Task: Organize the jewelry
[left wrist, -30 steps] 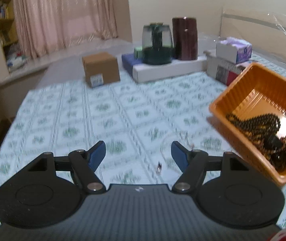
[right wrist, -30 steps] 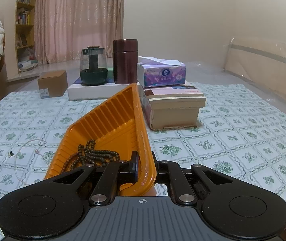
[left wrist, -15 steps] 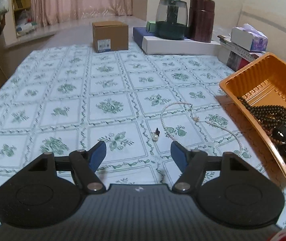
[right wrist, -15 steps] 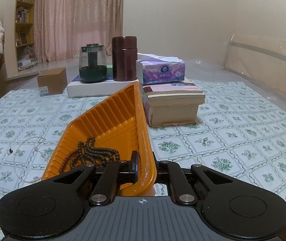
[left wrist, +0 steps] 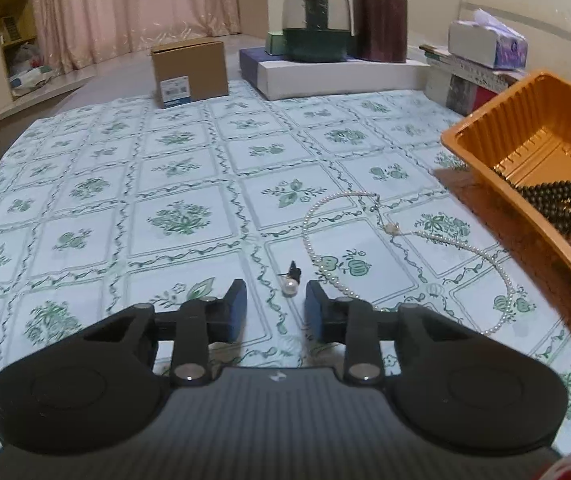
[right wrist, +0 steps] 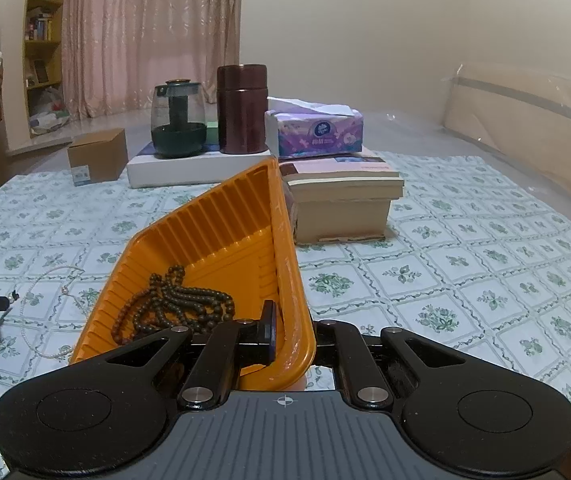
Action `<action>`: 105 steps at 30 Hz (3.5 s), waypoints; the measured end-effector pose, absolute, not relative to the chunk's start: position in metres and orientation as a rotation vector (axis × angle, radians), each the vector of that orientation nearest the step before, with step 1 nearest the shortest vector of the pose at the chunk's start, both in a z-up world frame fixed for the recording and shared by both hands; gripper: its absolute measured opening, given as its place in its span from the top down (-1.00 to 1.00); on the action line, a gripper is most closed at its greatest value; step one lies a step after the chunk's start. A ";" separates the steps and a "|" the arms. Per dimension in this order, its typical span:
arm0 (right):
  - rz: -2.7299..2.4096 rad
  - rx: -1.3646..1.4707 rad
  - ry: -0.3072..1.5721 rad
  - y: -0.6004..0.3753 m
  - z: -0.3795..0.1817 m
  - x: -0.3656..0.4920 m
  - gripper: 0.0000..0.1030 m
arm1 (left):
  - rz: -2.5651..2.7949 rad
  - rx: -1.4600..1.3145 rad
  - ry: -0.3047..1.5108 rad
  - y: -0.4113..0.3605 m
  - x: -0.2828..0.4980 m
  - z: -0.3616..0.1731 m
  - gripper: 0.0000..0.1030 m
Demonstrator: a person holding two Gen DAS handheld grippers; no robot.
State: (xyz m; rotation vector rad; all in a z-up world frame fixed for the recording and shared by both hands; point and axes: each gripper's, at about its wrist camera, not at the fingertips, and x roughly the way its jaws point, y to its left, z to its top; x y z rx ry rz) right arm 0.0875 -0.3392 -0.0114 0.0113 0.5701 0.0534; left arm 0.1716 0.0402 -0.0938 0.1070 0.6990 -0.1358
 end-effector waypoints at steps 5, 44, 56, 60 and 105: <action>0.051 0.007 0.571 -0.339 -0.012 0.088 0.83 | -0.146 0.114 0.694 0.037 0.180 -0.096 0.62; 0.055 0.018 0.559 -0.339 -0.011 0.087 0.83 | -0.619 0.080 0.627 -0.112 0.118 -0.036 0.86; 0.057 0.024 0.558 -0.341 -0.012 0.087 0.83 | -0.596 0.064 0.649 -0.107 0.118 -0.043 0.53; 0.057 0.026 0.557 -0.341 -0.012 0.087 0.82 | -0.545 0.067 0.651 -0.089 0.115 -0.044 0.53; 0.044 0.020 0.561 -0.339 -0.013 0.087 0.83 | -0.599 0.298 0.725 -0.063 0.143 -0.098 0.94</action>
